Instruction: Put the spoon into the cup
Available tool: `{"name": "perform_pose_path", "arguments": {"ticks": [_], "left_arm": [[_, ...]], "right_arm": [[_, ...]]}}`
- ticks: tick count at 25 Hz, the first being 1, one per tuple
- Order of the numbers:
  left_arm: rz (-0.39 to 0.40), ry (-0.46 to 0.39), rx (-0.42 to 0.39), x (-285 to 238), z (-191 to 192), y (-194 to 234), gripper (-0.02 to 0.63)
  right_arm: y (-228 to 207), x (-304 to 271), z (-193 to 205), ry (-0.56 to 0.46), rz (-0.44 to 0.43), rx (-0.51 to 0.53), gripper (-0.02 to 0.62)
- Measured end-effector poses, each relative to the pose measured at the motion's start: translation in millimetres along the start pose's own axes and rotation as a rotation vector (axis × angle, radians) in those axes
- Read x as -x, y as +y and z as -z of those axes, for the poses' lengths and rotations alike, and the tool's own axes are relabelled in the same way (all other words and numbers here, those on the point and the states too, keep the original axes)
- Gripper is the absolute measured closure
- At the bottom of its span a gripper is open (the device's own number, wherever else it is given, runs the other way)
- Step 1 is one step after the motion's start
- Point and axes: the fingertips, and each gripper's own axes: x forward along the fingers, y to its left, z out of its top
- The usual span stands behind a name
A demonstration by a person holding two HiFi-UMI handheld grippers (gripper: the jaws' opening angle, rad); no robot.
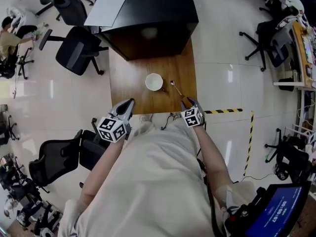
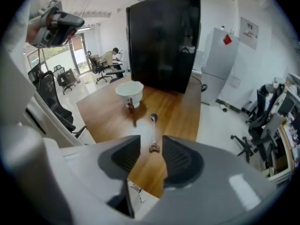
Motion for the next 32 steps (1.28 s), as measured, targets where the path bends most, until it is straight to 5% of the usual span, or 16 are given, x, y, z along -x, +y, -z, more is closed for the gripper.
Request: {"name": "perform_pose_path", "arguments": {"ticks": [13,32], "left_arm": [[-0.122,-0.013,0.026,9.2,1.5,-0.8,0.606],[-0.171,-0.006,0.042,9.8,7.1,0.4,0.606]], "right_arm": [[-3.4,-60.2,37.2,0.122,-0.104,0.059,0.448],[2.2,-87.2,46.6,0.159,-0.125,0.065,0.468]]}}
